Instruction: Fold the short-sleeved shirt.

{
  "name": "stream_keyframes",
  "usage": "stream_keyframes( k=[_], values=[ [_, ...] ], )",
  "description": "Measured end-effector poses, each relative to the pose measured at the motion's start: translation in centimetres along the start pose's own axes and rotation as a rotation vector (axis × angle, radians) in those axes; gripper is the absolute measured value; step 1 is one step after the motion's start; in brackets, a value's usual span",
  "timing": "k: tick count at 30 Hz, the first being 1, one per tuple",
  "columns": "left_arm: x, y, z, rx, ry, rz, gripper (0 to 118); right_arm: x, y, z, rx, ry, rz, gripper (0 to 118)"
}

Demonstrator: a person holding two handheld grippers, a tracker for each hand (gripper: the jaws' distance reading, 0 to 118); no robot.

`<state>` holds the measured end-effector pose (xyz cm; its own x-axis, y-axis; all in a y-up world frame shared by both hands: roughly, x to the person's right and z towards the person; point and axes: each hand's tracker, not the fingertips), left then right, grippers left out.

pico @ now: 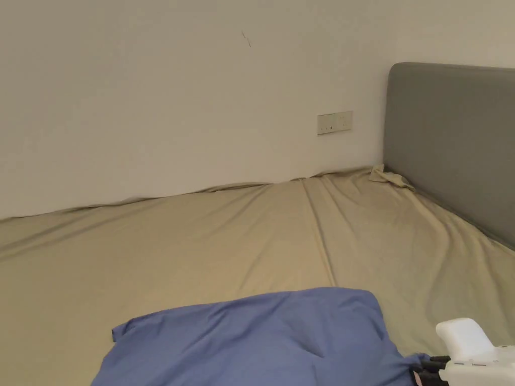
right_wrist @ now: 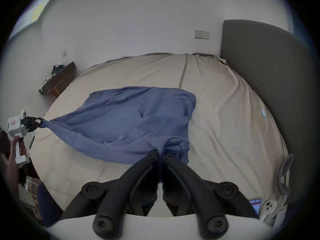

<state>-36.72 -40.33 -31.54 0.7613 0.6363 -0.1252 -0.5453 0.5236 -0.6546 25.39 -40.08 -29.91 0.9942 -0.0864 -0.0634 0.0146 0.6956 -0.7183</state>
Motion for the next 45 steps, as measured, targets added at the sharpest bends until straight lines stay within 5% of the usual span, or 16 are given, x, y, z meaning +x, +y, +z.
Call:
stream_keyframes(
  k=[13, 21, 27, 34, 35, 37, 38, 39, 40, 42, 45],
  values=[
    [-2.9, -6.4, 6.1, -0.165, 0.13, -0.201, 1, -0.3, -10.4, 8.2, -0.086, -0.025, 0.064, 5],
    [-6.5, -10.5, 4.7, -0.278, 0.235, -0.153, 1, 0.0, -15.7, 5.2, -0.239, -0.03, 0.024, 5],
    [-6.5, -12.3, 2.8, -0.346, 0.316, -0.233, 1, -0.6, -17.1, 2.7, -0.363, -0.055, 0.098, 5],
    [-9.1, -13.3, 0.4, -0.433, 0.393, -0.231, 1, 0.5, -18.4, 0.3, -0.444, -0.047, 0.024, 5],
    [-9.1, -14.1, 0.1, -0.442, 0.401, -0.239, 6, 0.5, -18.8, -0.3, -0.473, -0.055, 0.021, 17],
    [-8.9, -14.1, 0.2, -0.359, 0.402, -0.196, 38, 0.0, -18.8, -1.3, -0.542, -0.08, 0.059, 37],
    [-8.5, -13.6, 0.7, -0.352, 0.345, -0.145, 80, -0.3, -18.1, -0.8, -0.51, -0.076, 0.051, 59],
    [-7.9, -13.4, 1.0, -0.365, 0.341, -0.164, 106, -0.4, -17.4, -0.2, -0.504, -0.086, 0.038, 92],
    [-6.8, -13.3, 1.2, -0.362, 0.385, -0.221, 110, -0.4, -16.7, 0.4, -0.511, -0.076, 0.027, 111],
    [-3.5, -12.9, 3.6, -0.236, 0.418, -0.378, 110, -0.9, -14.1, 3.9, -0.414, -0.023, -0.015, 114],
    [-0.4, -12.3, 6.4, -0.112, 0.375, -0.414, 110, -1.8, -11.2, 8.5, -0.231, 0.001, -0.055, 114]
  ],
)
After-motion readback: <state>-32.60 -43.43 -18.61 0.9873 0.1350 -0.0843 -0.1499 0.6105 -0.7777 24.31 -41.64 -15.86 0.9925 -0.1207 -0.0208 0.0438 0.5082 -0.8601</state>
